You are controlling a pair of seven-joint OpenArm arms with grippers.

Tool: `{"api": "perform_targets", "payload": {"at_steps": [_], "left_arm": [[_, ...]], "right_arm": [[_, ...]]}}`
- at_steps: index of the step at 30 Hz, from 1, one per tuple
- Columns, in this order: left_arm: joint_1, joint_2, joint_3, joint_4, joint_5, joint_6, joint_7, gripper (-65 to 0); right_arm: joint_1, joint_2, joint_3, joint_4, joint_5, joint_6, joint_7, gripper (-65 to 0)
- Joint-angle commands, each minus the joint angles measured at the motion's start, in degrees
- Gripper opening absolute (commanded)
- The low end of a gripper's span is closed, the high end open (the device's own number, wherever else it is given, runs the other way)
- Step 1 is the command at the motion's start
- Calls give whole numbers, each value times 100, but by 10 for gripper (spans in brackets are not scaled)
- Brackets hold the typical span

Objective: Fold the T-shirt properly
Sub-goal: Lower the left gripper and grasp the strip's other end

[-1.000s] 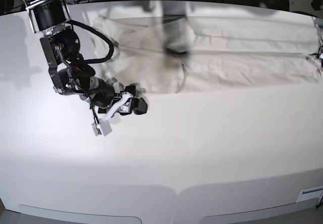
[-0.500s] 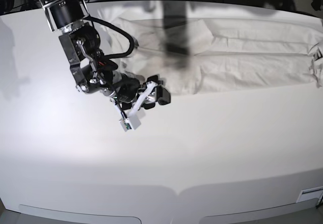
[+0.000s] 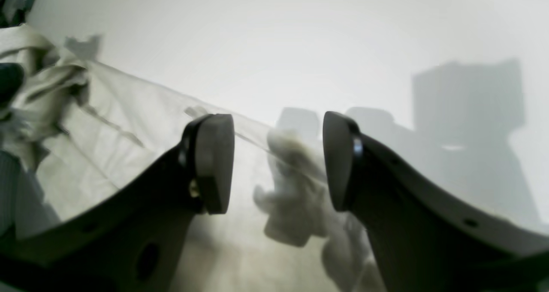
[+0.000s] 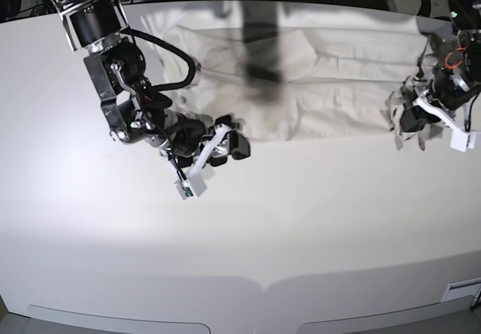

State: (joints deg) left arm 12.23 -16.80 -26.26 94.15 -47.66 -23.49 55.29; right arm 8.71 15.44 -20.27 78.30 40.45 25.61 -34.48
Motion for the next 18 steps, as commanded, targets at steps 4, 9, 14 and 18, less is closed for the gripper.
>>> {"api": "perform_targets", "payload": {"at_steps": [4, 9, 14, 18], "left_arm": [[-50, 398, -37, 363, -127, -28, 103, -650], [-52, 811, -31, 389, -131, -28, 111, -650], [-76, 966, -26, 387, -138, -28, 81, -650], [-131, 962, -26, 389, -205, -55, 81, -504]], "right_arm": [[114, 46, 33, 81, 46, 48, 107, -318], [116, 46, 33, 81, 46, 50, 109, -318], [116, 46, 33, 81, 46, 50, 111, -318], [116, 46, 33, 81, 48, 50, 111, -318]]}}
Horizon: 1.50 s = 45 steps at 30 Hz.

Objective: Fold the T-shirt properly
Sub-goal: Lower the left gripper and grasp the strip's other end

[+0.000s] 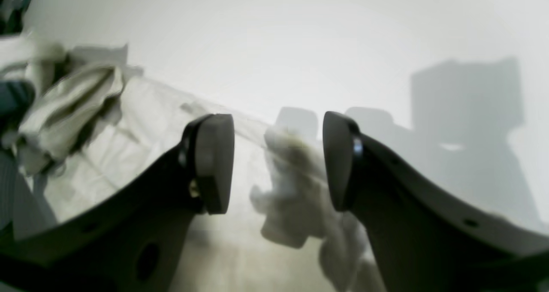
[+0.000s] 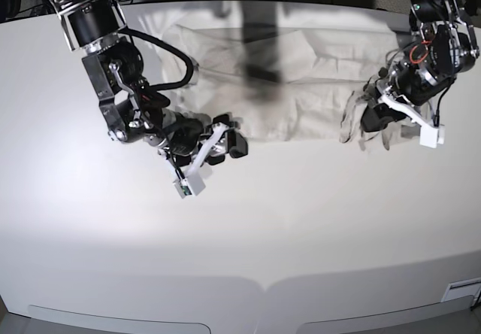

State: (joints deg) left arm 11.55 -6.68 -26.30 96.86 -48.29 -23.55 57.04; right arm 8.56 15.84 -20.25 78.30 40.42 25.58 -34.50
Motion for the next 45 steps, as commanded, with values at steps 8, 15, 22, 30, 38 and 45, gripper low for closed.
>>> {"api": "perform_targets", "payload": {"at_steps": [8, 15, 22, 30, 38, 45], "left_arm": [[-127, -50, -22, 282, -944, -826, 341, -302], [-122, -487, -35, 1283, -90, -927, 55, -302], [-109, -846, -35, 1106, 1244, -927, -481, -302], [-127, -861, -33, -400, 1377, -1180, -1239, -302], [-114, -859, -33, -999, 789, -1515, -1043, -302], [-109, -859, -33, -999, -811, -1645, 262, -302]], "right_arm": [[131, 7, 31, 81, 48, 52, 114, -318], [129, 7, 31, 81, 48, 52, 107, -318], [127, 7, 31, 81, 72, 52, 55, -318], [127, 7, 28, 81, 177, 55, 0, -318], [129, 7, 28, 81, 177, 57, 4, -318], [129, 7, 31, 81, 175, 57, 4, -318]]}}
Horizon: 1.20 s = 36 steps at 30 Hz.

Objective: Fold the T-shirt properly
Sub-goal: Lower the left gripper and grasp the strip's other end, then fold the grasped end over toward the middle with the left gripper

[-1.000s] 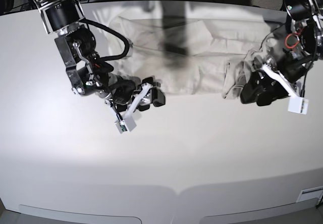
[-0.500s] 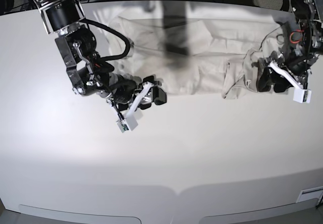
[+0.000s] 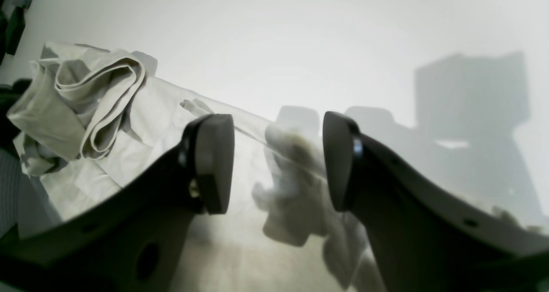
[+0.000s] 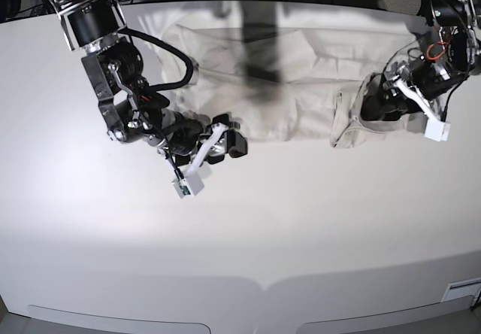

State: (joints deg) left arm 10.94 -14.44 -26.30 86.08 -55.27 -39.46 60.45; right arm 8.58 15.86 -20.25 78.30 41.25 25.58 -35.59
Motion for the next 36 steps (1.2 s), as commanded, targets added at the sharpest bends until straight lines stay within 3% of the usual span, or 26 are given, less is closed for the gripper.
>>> {"api": "perform_targets", "payload": {"at_steps": [1, 4, 8, 11, 14, 16, 18, 21, 27, 32, 36], "left_arm": [[-48, -83, -33, 79, -245, -54, 103, -302], [-48, -83, -33, 79, -706, -54, 765, -302], [4, -83, -33, 81, -1902, -54, 1845, -303], [173, -83, -33, 85, -2695, -54, 1955, -310], [295, -118, -35, 129, -2931, -54, 1955, -343], [299, -247, -35, 170, -2660, -54, 1351, -346], [297, -474, -35, 254, -1969, -54, 516, -345], [306, -776, -35, 411, -796, -54, -291, -345], [310, -1016, -46, 444, 94, -54, -968, -345], [341, -911, -44, 424, 935, -54, -1781, -345], [350, -660, -44, 424, 1200, -54, -1853, -345]], "right_arm": [[127, 7, 31, 81, 92, 57, 114, -318], [127, 22, 31, 81, 92, 57, 114, -318], [127, 22, 31, 81, 92, 57, 114, -318], [129, 33, 31, 81, 92, 57, 116, -318], [129, 35, 31, 81, 92, 57, 131, -318], [129, 35, 31, 81, 92, 57, 129, -318], [127, 35, 31, 81, 92, 57, 125, -318], [127, 83, 31, 81, 92, 57, 111, -318], [127, 131, 31, 81, 92, 57, 111, -318], [129, 129, 31, 81, 94, 57, 114, -318], [129, 129, 31, 81, 94, 57, 111, -318]]}}
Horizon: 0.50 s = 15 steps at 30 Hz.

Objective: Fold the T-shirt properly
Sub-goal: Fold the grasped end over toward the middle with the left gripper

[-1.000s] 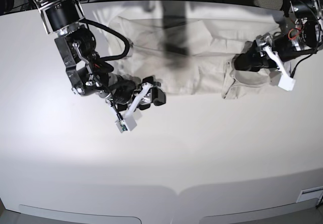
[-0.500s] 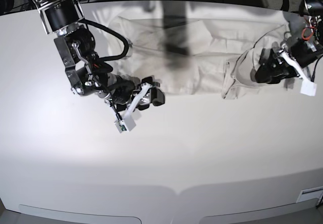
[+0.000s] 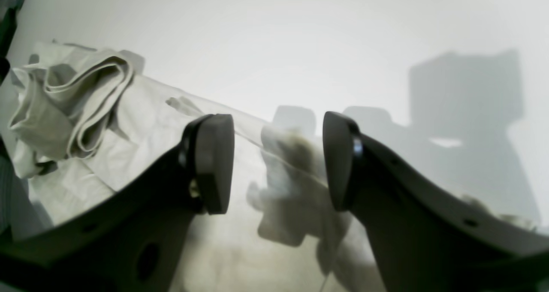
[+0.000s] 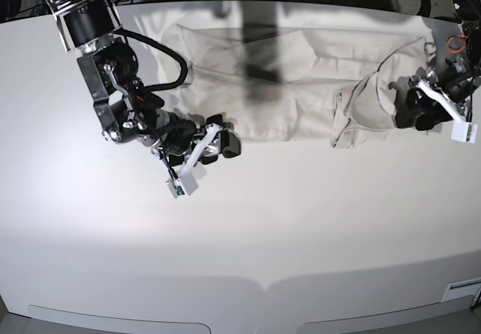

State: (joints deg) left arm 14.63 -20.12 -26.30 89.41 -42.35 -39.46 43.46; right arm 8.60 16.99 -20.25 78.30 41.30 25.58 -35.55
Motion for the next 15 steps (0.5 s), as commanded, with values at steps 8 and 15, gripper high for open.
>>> {"api": "perform_targets", "payload": {"at_steps": [8, 15], "left_arm": [[-20, 557, -44, 90, 804, -54, -227, -346], [-22, 737, -46, 92, 931, -54, -302, -650]], "right_arm": [[125, 15, 31, 81, 92, 57, 103, -318], [125, 15, 31, 81, 90, 57, 103, -318]]}}
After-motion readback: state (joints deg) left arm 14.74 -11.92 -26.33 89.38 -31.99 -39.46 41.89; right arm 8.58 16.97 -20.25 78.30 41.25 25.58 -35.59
